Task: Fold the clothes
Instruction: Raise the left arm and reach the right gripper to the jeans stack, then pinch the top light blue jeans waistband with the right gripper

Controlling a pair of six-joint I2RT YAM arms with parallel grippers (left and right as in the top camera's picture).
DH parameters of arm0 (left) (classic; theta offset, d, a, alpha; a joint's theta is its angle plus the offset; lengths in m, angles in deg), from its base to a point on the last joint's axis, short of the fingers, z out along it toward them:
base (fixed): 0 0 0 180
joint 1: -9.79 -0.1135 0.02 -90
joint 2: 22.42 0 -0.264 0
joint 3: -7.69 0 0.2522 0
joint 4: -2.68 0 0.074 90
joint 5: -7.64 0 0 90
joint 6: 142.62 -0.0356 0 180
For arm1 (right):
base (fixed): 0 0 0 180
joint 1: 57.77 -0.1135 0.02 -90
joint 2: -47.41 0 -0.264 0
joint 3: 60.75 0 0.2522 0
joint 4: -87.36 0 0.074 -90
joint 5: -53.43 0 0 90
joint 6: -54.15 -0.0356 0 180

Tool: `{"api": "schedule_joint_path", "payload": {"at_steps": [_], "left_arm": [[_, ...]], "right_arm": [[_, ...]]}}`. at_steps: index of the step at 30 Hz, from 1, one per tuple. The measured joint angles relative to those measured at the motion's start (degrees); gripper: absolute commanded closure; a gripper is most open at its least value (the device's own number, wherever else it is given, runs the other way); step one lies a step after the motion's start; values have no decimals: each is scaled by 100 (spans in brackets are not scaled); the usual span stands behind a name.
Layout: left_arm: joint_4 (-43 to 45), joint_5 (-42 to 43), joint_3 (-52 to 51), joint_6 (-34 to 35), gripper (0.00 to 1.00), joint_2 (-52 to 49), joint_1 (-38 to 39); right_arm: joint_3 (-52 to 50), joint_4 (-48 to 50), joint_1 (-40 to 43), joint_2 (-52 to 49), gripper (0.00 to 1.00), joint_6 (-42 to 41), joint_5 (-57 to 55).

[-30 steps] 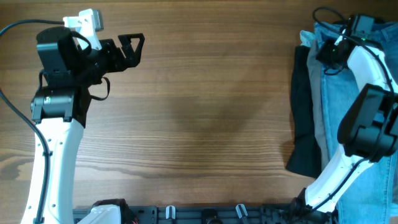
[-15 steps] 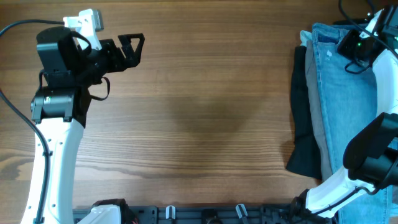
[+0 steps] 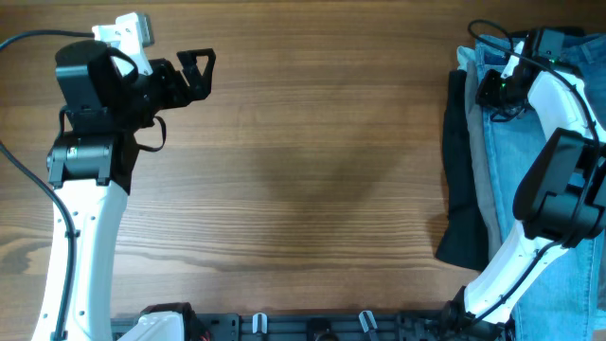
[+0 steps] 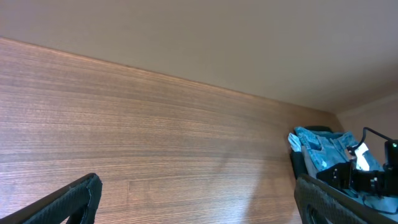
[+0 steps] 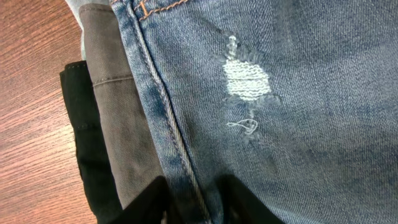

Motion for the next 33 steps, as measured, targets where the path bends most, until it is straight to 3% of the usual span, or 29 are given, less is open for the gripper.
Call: {"api": "schedule_joint_path", "payload": {"at_steps": [2, 3, 4, 5, 6, 9, 11, 14, 17, 20, 25, 26, 27, 29, 33], "left_arm": [[0, -2, 0, 15, 0, 0, 0], [0, -2, 0, 17, 0, 0, 0], [2, -2, 0, 17, 0, 0, 0], [4, -2, 0, 17, 0, 0, 0], [9, -2, 0, 17, 0, 0, 0], [20, -7, 0, 17, 0, 0, 0], [20, -48, 0, 17, 0, 0, 0], [20, -83, 0, 17, 0, 0, 0], [17, -87, 0, 17, 0, 0, 0], [11, -87, 0, 17, 0, 0, 0], [-37, -87, 0, 17, 0, 0, 0], [-42, -87, 0, 17, 0, 0, 0], [-46, -87, 0, 17, 0, 0, 0], [-48, -87, 0, 17, 0, 0, 0], [-48, -87, 0, 17, 0, 0, 0]], "right_arm": [[0, 2, 0, 0, 77, 20, -2], [0, 2, 0, 0, 57, 24, -4], [0, -11, 0, 0, 47, 37, -9], [0, -11, 7, 0, 46, 85, 4], [0, -13, 7, 0, 47, 199, 48], [-7, 236, 7, 0, 65, 361, 133], [-7, 273, 11, 0, 68, 170, 136], [-7, 302, 17, 0, 89, 94, 103], [-7, 315, 55, 0, 95, 42, 17], [-4, 247, 168, 4, 96, 42, 22], [-4, 39, 358, 66, 75, 72, 70], [-4, 44, 374, 66, 75, 166, 138], [-4, 52, 389, 66, 86, 409, 284], [-4, 37, 404, 66, 96, 828, 511], [-4, 28, 404, 66, 96, 1067, 610]]}}
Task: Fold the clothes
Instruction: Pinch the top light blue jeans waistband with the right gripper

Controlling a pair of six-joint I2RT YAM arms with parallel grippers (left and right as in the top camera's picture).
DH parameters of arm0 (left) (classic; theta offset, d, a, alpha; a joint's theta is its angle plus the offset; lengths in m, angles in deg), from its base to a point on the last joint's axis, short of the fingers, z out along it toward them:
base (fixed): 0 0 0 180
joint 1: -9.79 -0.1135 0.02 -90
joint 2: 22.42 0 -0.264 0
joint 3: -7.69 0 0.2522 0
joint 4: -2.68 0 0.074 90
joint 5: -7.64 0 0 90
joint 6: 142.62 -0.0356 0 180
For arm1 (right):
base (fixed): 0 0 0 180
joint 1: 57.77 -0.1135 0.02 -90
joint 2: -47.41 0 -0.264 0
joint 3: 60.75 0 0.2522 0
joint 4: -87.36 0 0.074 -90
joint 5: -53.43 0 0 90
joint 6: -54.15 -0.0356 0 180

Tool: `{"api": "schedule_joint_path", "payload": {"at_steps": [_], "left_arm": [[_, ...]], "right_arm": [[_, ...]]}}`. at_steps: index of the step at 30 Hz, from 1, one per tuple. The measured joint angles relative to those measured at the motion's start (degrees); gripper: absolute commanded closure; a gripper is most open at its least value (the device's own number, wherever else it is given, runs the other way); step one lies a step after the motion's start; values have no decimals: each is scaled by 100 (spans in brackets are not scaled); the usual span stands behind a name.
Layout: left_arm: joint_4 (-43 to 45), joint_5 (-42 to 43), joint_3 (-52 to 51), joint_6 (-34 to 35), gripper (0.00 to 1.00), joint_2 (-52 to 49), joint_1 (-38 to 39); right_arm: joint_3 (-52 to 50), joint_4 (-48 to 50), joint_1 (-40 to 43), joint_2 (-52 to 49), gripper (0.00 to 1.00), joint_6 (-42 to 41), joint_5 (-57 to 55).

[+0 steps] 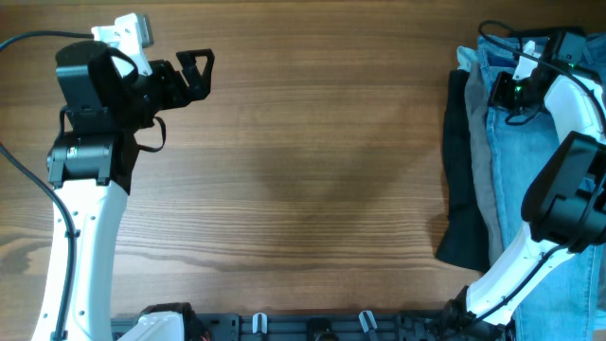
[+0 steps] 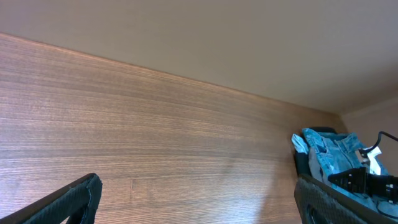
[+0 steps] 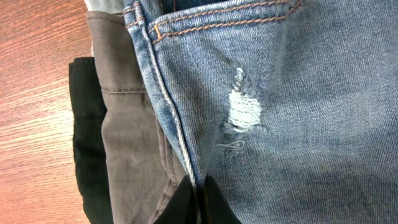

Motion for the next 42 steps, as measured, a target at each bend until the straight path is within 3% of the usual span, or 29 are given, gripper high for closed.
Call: {"api": "schedule_joint_path", "payload": {"at_steps": [3, 4, 5, 6, 7, 8, 9, 10, 11, 12, 13, 17, 18, 19, 21, 23, 25, 27, 31, 32, 34, 35, 42], "left_arm": [[0, 0, 0, 0, 0, 0, 0], [0, 0, 0, 0, 0, 0, 0], [0, 0, 0, 0, 0, 0, 0], [-2, 0, 0, 0, 0, 0, 0], [-2, 0, 0, 0, 0, 0, 0], [-2, 0, 0, 0, 0, 0, 0], [-2, 0, 0, 0, 0, 0, 0], [-2, 0, 0, 0, 0, 0, 0], [-2, 0, 0, 0, 0, 0, 0], [-2, 0, 0, 0, 0, 0, 0], [-2, 0, 0, 0, 0, 0, 0], [0, 0, 0, 0, 0, 0, 0], [-2, 0, 0, 0, 0, 0, 0], [0, 0, 0, 0, 0, 0, 0], [0, 0, 0, 0, 0, 0, 0], [0, 0, 0, 0, 0, 0, 0], [-2, 0, 0, 0, 0, 0, 0], [0, 0, 0, 0, 0, 0, 0], [0, 0, 0, 0, 0, 0, 0], [2, 0, 0, 0, 0, 0, 0], [35, 0, 0, 0, 0, 0, 0], [92, 0, 0, 2, 0, 0, 0], [319, 0, 0, 2, 0, 0, 0]], "right_arm": [[24, -22, 15, 0, 95, 35, -7], [70, -39, 33, 0, 90, 15, -11], [98, -39, 74, 22, 75, -35, -13], [109, -39, 109, 46, 72, -55, -20], [109, -39, 175, 109, 87, -101, -4], [109, -42, 232, 192, 92, -101, -4], [120, -50, 275, 273, 84, -114, -2], [131, -57, 299, 319, 58, -142, -2], [142, -59, 306, 363, 57, -136, 11], [142, -61, 306, 374, 67, -129, 68], [142, -61, 302, 374, 94, -136, 109], [142, -26, 295, 374, 96, -358, -72], [142, 50, 295, 374, 87, -459, -195], [142, 192, 295, 374, 70, -586, -339], [142, 203, 295, 376, 64, -527, -179], [142, 216, 216, 376, 49, -494, 74], [142, 247, 87, 374, 46, -455, 149], [142, 247, -79, 302, 46, -446, 140], [142, 199, -214, -57, 59, -444, 120], [142, 166, -210, -94, 65, -468, 70], [142, 201, -203, -98, 91, -564, -120], [142, 221, -203, -98, 94, -614, -208], [142, 181, 17, -28, 96, -734, -337]]}}
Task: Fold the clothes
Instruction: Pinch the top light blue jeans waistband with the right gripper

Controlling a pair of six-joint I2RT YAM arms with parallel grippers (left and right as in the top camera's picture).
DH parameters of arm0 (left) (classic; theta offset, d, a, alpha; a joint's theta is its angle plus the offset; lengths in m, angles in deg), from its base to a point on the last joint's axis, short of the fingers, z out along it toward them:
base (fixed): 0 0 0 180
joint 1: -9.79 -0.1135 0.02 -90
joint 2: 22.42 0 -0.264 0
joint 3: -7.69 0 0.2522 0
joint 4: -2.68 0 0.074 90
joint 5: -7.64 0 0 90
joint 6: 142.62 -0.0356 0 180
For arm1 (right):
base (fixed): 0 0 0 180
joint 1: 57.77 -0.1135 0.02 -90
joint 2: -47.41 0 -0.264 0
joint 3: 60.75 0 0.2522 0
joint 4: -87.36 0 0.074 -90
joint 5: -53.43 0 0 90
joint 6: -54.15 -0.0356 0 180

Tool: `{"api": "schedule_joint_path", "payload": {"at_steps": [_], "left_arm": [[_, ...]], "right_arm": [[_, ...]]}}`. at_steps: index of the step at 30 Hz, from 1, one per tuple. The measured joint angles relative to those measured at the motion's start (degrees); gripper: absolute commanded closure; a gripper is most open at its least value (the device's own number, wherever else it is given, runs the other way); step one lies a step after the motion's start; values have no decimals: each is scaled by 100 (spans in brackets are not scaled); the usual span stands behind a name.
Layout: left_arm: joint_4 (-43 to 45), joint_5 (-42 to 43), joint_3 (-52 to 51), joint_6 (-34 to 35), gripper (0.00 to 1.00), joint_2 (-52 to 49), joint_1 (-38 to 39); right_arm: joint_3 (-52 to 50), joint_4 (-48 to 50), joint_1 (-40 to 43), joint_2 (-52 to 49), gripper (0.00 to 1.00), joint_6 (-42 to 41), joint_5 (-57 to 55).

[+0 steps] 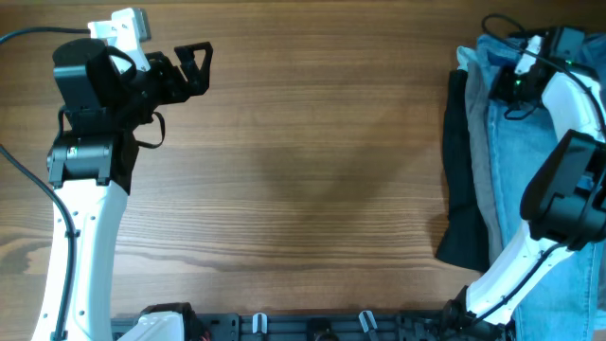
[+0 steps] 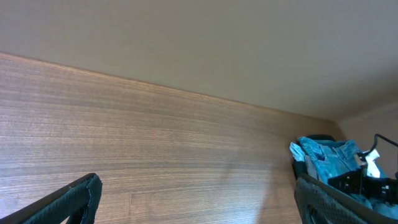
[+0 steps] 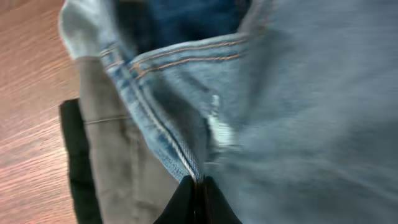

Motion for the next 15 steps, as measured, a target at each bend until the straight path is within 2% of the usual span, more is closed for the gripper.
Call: {"api": "schedule_joint_path", "payload": {"at_steps": [1, 2, 3, 6, 10, 12, 13, 14, 15], "left_arm": [[4, 0, 0, 2, 0, 0, 0], [2, 0, 0, 0, 0, 0, 0], [4, 0, 0, 0, 0, 0, 0], [4, 0, 0, 13, 0, 0, 0], [4, 4, 0, 144, 0, 0, 0], [4, 4, 0, 168, 0, 0, 0], [4, 4, 0, 186, 0, 0, 0], [4, 4, 0, 190, 0, 0, 0], [4, 4, 0, 190, 0, 0, 0]], "right_arm": [[0, -28, 81, 59, 86, -35, 0], [0, -50, 199, 153, 32, -59, 2], [0, -74, 321, 260, 23, -76, 26], [0, -160, 442, 341, 30, 258, 514], [0, -44, -31, 87, 37, 310, 605], [0, -22, -166, -210, 50, 297, 605], [0, 11, -173, -332, 69, 299, 581], [0, 26, -160, -339, 73, 284, 564], [0, 50, -127, -339, 71, 267, 557]]}}
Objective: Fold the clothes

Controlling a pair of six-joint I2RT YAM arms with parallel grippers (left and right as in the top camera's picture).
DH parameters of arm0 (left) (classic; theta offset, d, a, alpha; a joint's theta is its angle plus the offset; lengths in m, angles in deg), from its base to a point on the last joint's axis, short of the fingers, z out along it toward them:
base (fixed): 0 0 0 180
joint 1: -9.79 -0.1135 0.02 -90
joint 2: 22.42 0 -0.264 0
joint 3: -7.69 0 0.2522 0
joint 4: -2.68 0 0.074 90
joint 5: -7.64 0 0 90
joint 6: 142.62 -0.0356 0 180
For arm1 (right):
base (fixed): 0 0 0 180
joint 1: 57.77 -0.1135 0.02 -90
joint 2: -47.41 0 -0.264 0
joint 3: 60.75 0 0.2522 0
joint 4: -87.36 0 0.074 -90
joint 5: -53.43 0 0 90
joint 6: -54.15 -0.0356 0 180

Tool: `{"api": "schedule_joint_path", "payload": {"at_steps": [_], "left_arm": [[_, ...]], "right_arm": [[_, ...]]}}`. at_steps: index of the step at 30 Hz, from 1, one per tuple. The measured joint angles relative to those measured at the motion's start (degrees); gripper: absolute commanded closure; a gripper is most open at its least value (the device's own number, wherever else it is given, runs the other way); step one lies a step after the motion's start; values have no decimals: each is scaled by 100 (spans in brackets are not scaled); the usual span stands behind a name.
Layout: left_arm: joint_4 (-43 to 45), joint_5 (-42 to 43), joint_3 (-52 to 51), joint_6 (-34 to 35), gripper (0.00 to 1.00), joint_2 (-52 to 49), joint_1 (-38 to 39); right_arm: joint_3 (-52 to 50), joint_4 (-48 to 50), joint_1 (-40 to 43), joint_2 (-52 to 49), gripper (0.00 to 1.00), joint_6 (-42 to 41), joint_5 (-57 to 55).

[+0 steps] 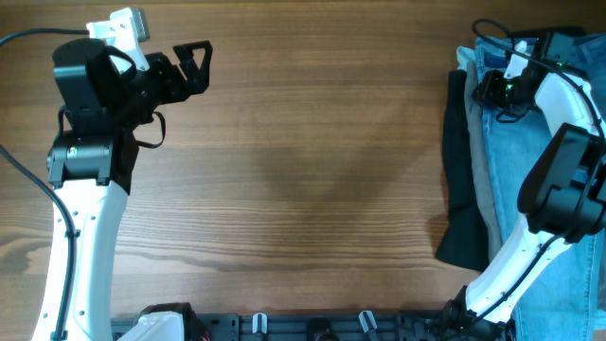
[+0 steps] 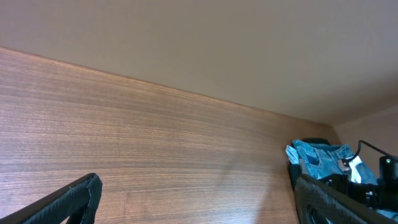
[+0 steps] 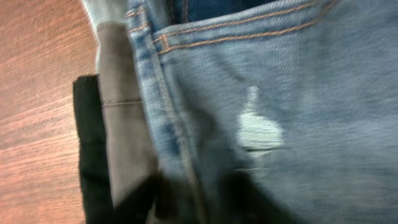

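A pair of blue jeans [image 1: 504, 156] with a worn pale patch [image 3: 258, 130] tops a stack at the table's right edge, over a grey garment [image 3: 121, 137] and a black one [image 3: 87, 155]. My right gripper [image 3: 199, 199] is down on the jeans' left side seam near the waistband, open, its blurred fingers either side of the seam. In the overhead view it sits at the stack's far end [image 1: 490, 89]. My left gripper [image 1: 194, 64] hangs open and empty over the far left of the table, the stack small and distant [image 2: 317, 155] in its view.
The wooden table [image 1: 312, 170] stretches bare between the two arms. The black garment's lower corner [image 1: 459, 248] sticks out to the left of the stack. The right arm's white links [image 1: 568, 104] lie over the jeans. A dark rail runs along the near edge [image 1: 312, 327].
My right gripper was shut on the jeans' seam with the waistband pulled up; now it is open, the seam lies between its fingers and the jeans lie flatter. The left arm is unchanged.
First my right gripper stood open astride the jeans' side seam. Then it was shut on that seam, and later the waistband edge was raised and bunched. Now the gripper is open again on the seam. The left gripper stayed open at the far left throughout.
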Motion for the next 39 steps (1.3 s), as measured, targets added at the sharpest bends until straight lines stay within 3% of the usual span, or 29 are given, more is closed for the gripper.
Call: {"api": "schedule_joint_path", "payload": {"at_steps": [1, 2, 3, 5, 11, 12, 13, 14, 16, 19, 21, 25, 26, 28, 30, 33, 39], "left_arm": [[2, 0, 0, 0, 0, 0, 0], [0, 0, 0, 0, 0, 0, 0], [0, 0, 0, 0, 0, 0, 0], [0, 0, 0, 0, 0, 0, 0], [0, 0, 0, 0, 0, 0, 0], [0, 0, 0, 0, 0, 0, 0], [0, 0, 0, 0, 0, 0, 0], [0, 0, 0, 2, 0, 0, 0], [0, 0, 0, 2, 0, 0, 0], [0, 0, 0, 2, 0, 0, 0], [2, 0, 0, 2, 0, 0, 0], [2, 0, 0, 4, 0, 0, 0], [4, 0, 0, 17, 0, 0, 0], [0, 0, 0, 22, 0, 0, 0], [2, 0, 0, 20, 0, 0, 0], [0, 0, 0, 22, 0, 0, 0], [2, 0, 0, 61, 0, 0, 0]], "right_arm": [[0, 13, 31, 0, 51, -2, -9], [0, 15, 35, 0, 43, 2, -11], [0, 31, 33, 0, 44, -17, 7], [0, 39, 11, 2, 55, 24, 9], [0, 92, 195, 2, 68, 223, 354], [0, 50, 251, 4, 64, 227, 407], [0, 13, 284, 4, 53, 238, 435], [0, 11, 297, 7, 50, 256, 455], [0, 9, 308, 13, 51, 420, 570], [0, 81, 315, 13, 45, 702, 1043], [0, 372, 313, 13, 50, 669, 1165], [35, 1445, 297, 28, 49, -367, 1222], [98, 1558, 269, 28, 45, -588, 1158], [286, 1668, 116, 39, 34, -879, 964], [358, 1941, -269, 46, 30, -879, 111], [382, 2540, -927, 39, 29, -793, -1071], [396, 2555, -831, -350, 33, -916, -1615]]}}
